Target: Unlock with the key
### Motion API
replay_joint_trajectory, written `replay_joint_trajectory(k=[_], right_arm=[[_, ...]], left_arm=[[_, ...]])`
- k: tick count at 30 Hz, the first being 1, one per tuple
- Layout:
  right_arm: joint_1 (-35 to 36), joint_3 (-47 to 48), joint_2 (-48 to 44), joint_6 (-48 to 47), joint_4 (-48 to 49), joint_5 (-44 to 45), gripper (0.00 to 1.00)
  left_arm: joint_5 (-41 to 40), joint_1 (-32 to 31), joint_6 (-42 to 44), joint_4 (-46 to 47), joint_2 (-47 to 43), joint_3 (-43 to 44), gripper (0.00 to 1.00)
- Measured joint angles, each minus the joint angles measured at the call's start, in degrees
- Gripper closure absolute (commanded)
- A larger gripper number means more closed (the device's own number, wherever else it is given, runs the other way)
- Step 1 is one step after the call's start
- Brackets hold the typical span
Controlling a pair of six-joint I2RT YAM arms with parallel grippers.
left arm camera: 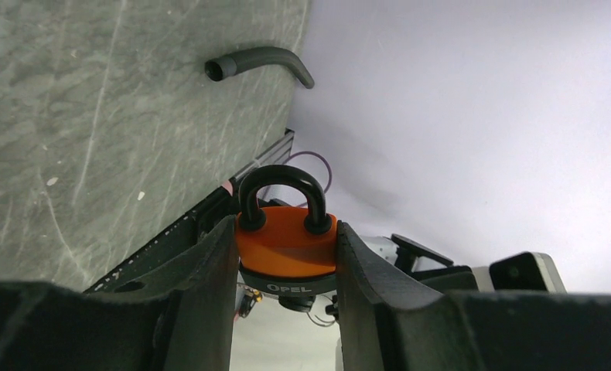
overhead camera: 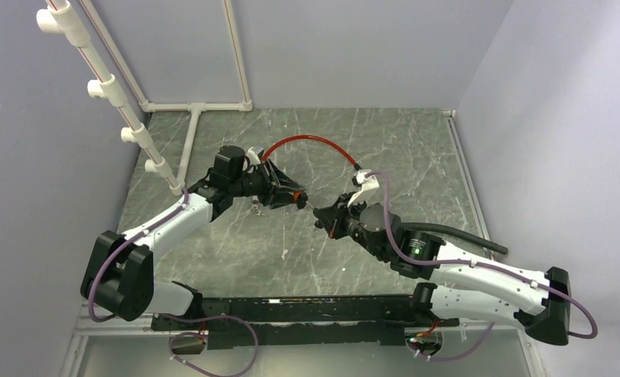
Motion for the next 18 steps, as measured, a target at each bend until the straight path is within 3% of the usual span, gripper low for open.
replay_joint_trajectory(k=[18], right_arm=[[1.18, 4.66, 7.87, 2.47, -1.81, 5.46, 1.0]], left_arm=[[-4.09, 0.09, 1.18, -1.7, 0.0, 0.66, 1.0]])
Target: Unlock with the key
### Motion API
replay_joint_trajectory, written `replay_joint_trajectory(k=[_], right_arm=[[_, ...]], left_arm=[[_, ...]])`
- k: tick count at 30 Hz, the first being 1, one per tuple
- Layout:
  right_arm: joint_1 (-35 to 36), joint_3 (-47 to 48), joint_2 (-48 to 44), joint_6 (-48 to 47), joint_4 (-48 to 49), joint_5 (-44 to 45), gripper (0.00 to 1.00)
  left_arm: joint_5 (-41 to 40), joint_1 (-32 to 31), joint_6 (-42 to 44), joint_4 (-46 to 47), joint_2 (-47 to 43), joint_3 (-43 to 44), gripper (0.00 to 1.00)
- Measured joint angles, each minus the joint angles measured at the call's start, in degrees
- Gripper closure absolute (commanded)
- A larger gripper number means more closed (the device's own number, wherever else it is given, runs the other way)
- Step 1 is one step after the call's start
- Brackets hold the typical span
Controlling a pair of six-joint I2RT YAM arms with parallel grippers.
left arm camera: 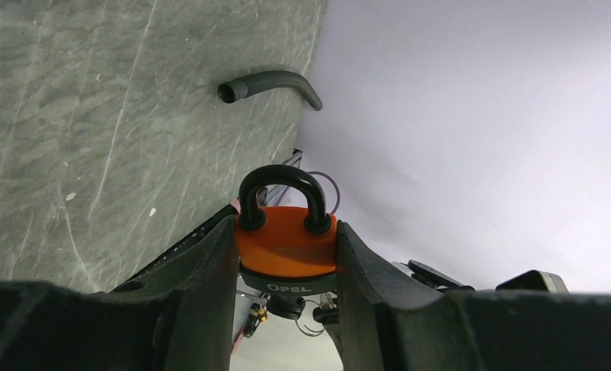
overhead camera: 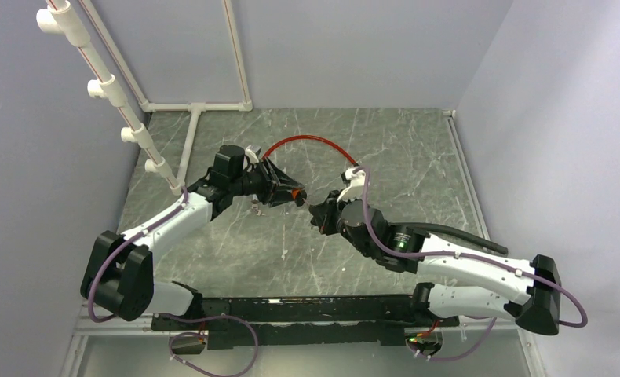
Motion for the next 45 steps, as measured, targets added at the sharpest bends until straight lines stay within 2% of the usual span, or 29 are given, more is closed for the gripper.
replay_joint_trajectory(k=[45], right_arm=[[0.11, 2.67, 7.1, 0.02, 0.0, 4.31, 1.0]], left_arm=[[-2.05, 0.0, 0.07, -0.48, 0.0, 0.15, 1.0]])
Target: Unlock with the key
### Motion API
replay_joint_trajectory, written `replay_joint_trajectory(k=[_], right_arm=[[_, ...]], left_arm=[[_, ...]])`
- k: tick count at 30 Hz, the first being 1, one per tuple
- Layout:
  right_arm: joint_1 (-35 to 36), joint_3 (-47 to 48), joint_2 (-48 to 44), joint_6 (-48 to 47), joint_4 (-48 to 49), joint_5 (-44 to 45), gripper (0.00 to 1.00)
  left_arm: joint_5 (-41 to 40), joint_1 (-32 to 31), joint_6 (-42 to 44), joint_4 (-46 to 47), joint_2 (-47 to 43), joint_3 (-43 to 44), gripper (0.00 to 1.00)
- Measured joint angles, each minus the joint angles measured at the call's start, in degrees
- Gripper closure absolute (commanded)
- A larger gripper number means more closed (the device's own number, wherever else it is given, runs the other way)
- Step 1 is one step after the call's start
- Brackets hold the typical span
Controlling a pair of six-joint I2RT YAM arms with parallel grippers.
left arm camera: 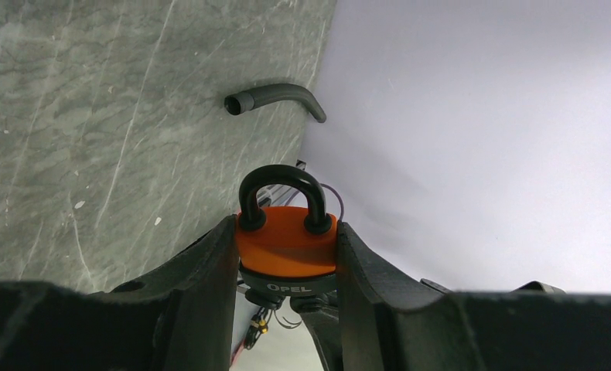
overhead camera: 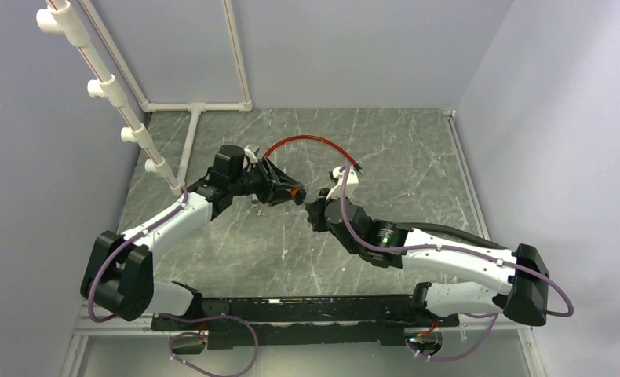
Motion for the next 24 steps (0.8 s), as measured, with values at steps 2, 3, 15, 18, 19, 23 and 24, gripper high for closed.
replay_joint_trajectory(k=[2, 3, 15, 18, 19, 23, 24], right_arm=[[0.0, 0.26, 0.48, -0.11, 0.0, 0.26, 1.0], [0.0, 0.5, 0.85, -0.13, -0.02, 0.39, 1.0], [0.07, 4.28, 6.99, -0.52, -0.24, 3.63, 1.0], [0.07, 4.83, 8.13, -0.57, -0.2, 4.07, 1.0], [0.07, 4.92, 8.33, -0.59, -0.15, 4.15, 1.0], [0.24, 5.46, 9.4, -1.27, 0.02, 4.72, 1.0], [0.46, 5.6, 9.9, -1.51, 0.07, 5.07, 1.0]], left_arm=[[-0.15, 0.02, -0.02, 0.0, 0.0, 0.0, 1.0], [-0.17, 0.0, 0.0, -0.04, 0.0, 0.0, 1.0], [-3.56, 0.33, 0.22, -0.31, 0.0, 0.0, 1.0], [-4.57, 0.39, 0.61, -0.46, 0.0, 0.0, 1.0], [-4.72, 0.39, 0.79, -0.5, 0.0, 0.0, 1.0], [-5.79, 0.37, 0.94, -1.11, 0.0, 0.0, 1.0], [-6.34, 0.37, 0.9, -1.66, -0.11, 0.0, 1.0]])
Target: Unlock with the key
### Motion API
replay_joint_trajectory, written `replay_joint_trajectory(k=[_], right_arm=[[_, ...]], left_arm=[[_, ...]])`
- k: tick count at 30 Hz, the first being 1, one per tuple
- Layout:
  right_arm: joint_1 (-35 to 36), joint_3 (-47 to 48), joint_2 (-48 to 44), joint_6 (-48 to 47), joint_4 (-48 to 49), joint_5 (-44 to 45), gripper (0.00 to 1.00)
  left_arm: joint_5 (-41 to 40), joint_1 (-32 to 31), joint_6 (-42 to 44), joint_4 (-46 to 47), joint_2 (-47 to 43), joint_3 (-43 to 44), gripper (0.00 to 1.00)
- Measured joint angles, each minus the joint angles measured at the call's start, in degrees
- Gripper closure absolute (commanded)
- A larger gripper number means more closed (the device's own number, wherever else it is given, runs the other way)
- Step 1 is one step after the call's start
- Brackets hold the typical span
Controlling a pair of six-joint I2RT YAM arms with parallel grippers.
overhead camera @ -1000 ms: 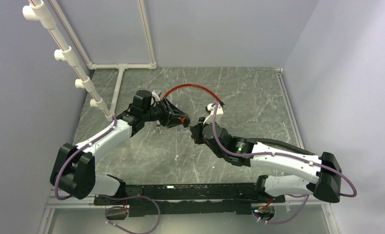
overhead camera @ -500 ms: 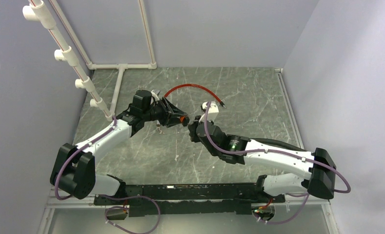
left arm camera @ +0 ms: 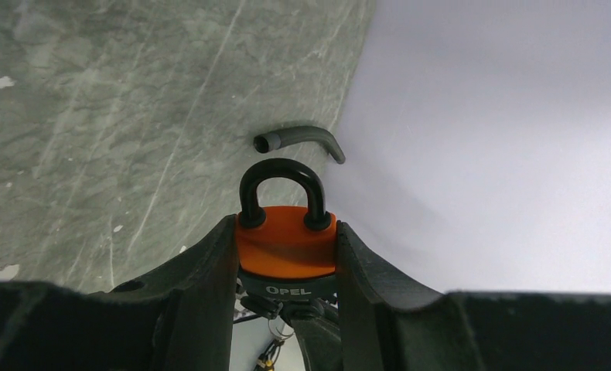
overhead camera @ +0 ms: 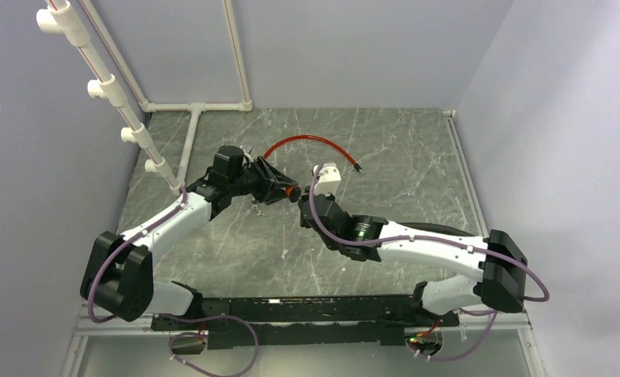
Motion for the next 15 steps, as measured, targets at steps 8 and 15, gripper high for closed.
replay_joint_trajectory(k=[8, 15], right_arm=[[2.43, 0.98, 4.09, -0.98, 2.01, 4.22, 1.0], [2.78, 0.9, 3.78, -0.28, 3.15, 4.94, 1.0]], left_arm=[[-4.55, 0.0, -3.1, -1.57, -2.56, -2.49, 1.0], [-9.16, -1.4, -6.23, -0.55, -5.57, -4.48, 1.0]])
